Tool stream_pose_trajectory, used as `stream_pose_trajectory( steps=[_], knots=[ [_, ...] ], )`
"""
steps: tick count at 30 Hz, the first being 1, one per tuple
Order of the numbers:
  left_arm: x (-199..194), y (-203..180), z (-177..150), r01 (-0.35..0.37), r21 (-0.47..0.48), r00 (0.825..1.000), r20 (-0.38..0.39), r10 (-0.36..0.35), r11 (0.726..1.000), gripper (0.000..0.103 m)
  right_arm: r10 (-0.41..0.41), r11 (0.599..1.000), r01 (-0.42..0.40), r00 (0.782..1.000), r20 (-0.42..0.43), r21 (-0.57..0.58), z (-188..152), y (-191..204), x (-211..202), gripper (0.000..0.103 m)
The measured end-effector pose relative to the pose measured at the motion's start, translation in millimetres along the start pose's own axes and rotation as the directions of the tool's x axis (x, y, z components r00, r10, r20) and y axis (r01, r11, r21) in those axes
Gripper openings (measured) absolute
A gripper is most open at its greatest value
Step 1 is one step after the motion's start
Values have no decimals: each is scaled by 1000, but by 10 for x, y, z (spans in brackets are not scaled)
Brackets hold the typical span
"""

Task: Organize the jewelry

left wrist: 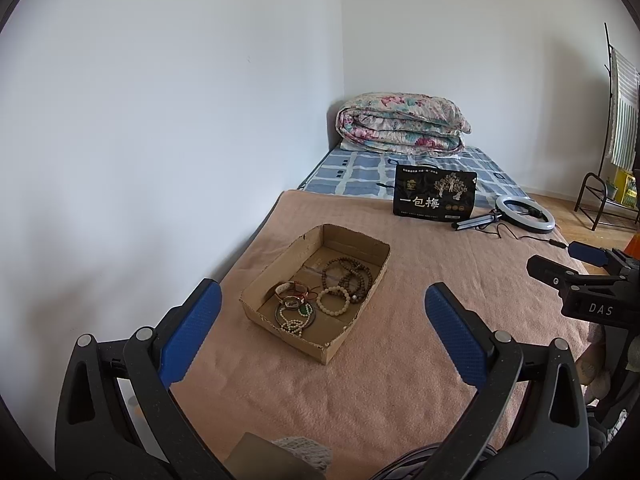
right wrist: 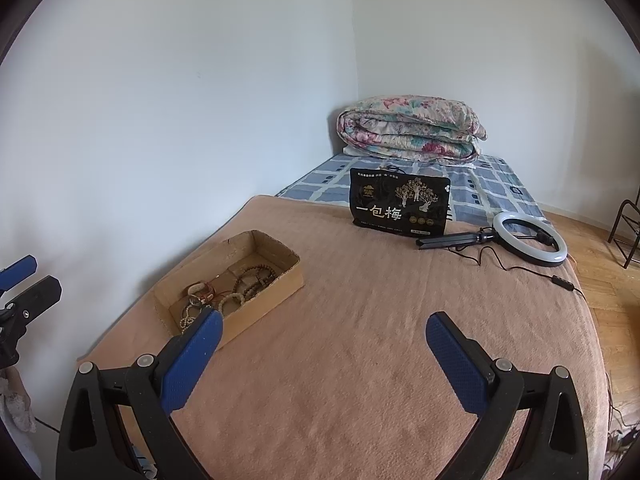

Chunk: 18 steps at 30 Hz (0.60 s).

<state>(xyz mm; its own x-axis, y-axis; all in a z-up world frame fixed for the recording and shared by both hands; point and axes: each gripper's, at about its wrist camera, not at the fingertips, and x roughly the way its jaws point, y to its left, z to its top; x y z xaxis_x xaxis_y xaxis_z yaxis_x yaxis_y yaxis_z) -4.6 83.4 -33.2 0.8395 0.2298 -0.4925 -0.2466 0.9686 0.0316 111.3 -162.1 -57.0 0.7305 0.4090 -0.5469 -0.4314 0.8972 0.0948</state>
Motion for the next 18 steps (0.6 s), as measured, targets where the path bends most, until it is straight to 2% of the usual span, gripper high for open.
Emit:
stream_pose_trajectory(
  steps=[18],
  knots=[
    [5,22,-32,-4,0,1000,1,4,1000,103,-1,1000,1,1000,-7,9,-13,-19,24,103]
  ],
)
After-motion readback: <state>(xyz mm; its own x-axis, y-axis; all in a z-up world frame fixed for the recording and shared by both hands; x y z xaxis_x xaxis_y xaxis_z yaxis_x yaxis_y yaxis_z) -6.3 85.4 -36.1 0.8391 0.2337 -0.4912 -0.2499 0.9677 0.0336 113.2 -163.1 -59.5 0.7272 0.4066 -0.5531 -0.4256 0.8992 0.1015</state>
